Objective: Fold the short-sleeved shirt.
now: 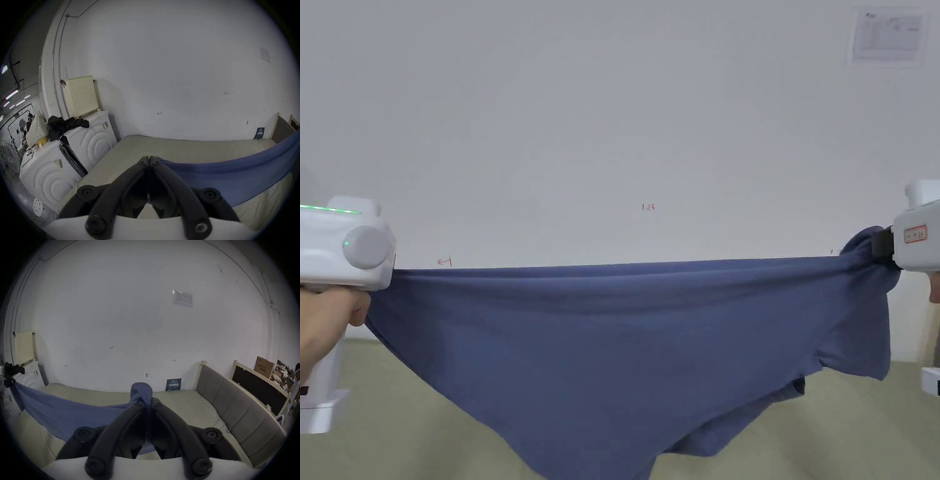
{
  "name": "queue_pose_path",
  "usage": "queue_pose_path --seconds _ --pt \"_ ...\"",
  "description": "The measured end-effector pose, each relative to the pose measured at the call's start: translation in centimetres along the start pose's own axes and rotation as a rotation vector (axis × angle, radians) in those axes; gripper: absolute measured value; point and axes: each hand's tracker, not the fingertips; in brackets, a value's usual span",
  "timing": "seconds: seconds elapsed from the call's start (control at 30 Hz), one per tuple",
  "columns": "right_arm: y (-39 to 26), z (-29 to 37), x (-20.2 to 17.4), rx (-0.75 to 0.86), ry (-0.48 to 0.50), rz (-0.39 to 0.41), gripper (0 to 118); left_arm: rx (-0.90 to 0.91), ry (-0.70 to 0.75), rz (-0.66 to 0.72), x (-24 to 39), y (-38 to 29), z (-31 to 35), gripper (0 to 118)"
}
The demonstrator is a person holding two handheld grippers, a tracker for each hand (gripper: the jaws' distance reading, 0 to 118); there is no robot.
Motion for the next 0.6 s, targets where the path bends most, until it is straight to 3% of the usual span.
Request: queue_pose_path --seconds 0.1,0.33,0.6 --pt "-3.0 -1.2 -1.4 -0.009 -0.033 0.057 6 -0.030 -0.006 -0.004 0.9 -2.8 -2.2 0" --pt "-12.8 -1.5 -1.0 -0.142 -0.015 0.048 6 -0.196 -0.070 -0.042 1.7 -13.0 -5.0 0" --pt "-30.3 9.6 3.8 -0.392 0.032 0.023 6 -0.332 -0.174 -0.037 -1.5 -28.2 1.7 0"
